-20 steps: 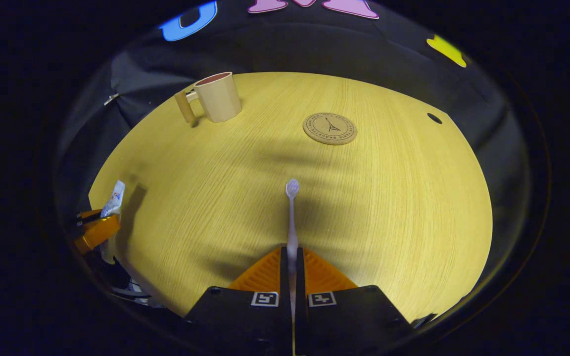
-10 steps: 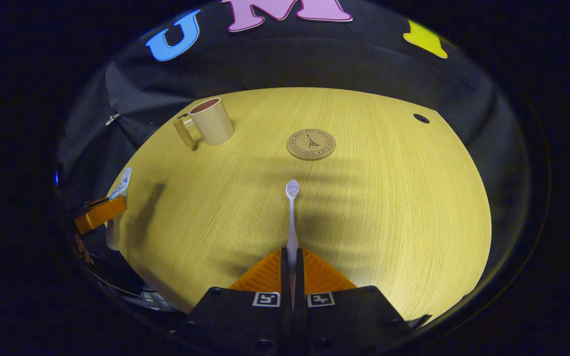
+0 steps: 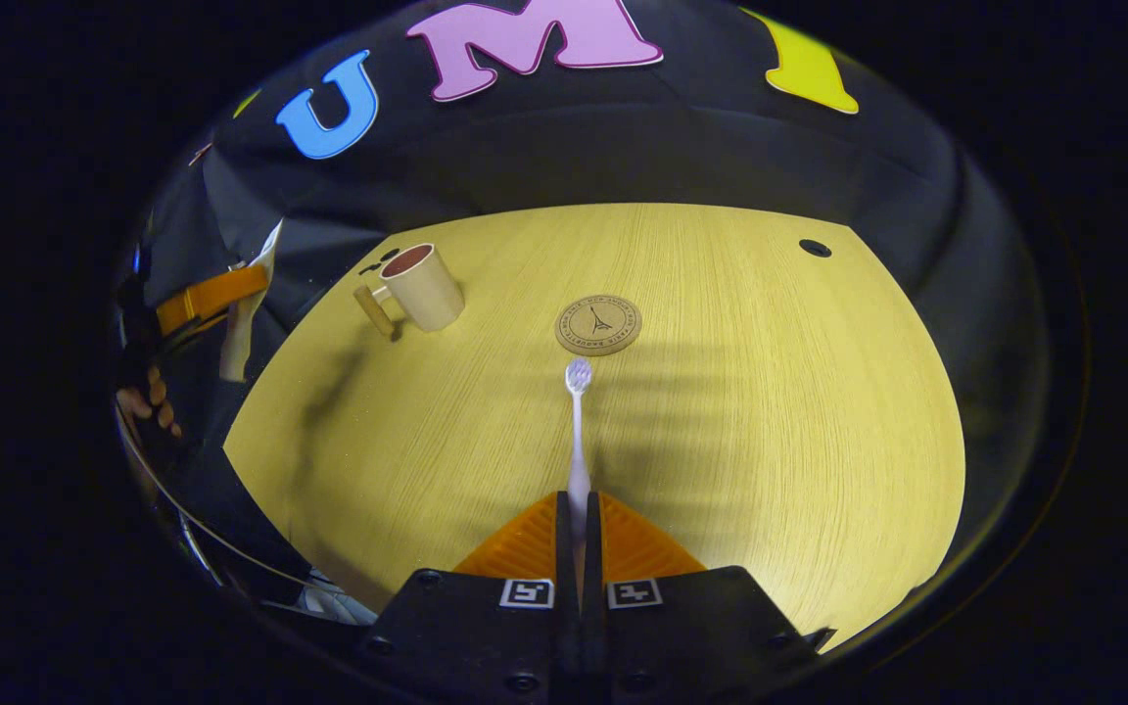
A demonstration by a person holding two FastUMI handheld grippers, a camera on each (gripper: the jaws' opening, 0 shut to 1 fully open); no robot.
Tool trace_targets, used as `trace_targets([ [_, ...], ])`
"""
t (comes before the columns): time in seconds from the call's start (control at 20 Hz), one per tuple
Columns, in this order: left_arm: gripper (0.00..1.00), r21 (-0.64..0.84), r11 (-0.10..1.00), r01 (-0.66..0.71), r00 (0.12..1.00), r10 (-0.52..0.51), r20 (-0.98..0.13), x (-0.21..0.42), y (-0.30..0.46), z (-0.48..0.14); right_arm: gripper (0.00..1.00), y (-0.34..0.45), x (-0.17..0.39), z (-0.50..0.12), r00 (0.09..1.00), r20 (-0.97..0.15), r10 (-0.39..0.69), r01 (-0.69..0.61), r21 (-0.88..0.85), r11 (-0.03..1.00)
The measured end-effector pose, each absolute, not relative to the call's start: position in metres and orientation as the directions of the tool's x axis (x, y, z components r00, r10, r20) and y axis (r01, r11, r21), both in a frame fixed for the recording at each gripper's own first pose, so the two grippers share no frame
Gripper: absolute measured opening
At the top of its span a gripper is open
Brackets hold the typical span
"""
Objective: Put the toothbrush and toothpaste on the desktop into the cup, then pick up the cup and place it on the coaster on the desktop.
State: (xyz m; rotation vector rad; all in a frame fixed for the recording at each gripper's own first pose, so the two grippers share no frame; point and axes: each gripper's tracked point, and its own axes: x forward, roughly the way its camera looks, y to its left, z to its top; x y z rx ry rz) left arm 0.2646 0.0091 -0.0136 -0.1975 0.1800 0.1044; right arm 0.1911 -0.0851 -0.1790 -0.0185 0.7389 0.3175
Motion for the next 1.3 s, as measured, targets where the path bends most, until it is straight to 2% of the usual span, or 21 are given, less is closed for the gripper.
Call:
trace_targets([
  [0.15, 0.23, -0.186, 0.976, -0.11, 0.99, 0.09, -0.112, 0.303, 0.012, 0.013, 0.05, -0.087, 0.193, -0.177, 0.685, -0.665, 0.297, -0.275, 0.142, 0.951],
  [0.2, 0.18, -0.183, 0.978, -0.104, 0.992, 0.089, -0.088, 0.315, 0.011, 0.021, 0.05, -0.09, 0.193, -0.178, 0.681, -0.67, 0.297, -0.267, 0.151, 0.952],
  [0.25, 0.23, -0.18, 0.979, -0.1, 0.994, 0.089, -0.069, 0.327, 0.01, 0.025, 0.05, -0.093, 0.195, -0.18, 0.677, -0.675, 0.294, -0.259, 0.155, 0.953],
  [0.65, 0.22, -0.187, 0.982, -0.035, 0.998, 0.045, 0.05, 0.42, -0.004, 0.035, 0.05, -0.125, 0.203, -0.187, 0.654, -0.71, 0.262, -0.216, 0.156, 0.964],
  [1.05, 0.24, -0.296, 0.947, -0.126, 0.987, 0.15, 0.06, 0.468, 0.022, 0.0, 0.05, -0.145, 0.207, -0.199, 0.62, -0.749, 0.235, -0.189, 0.149, 0.971],
  [1.3, 0.26, -0.303, 0.937, -0.171, 0.983, 0.185, 0.018, 0.473, 0.029, -0.034, 0.05, -0.142, 0.211, -0.204, 0.607, -0.759, 0.236, -0.192, 0.148, 0.97],
])
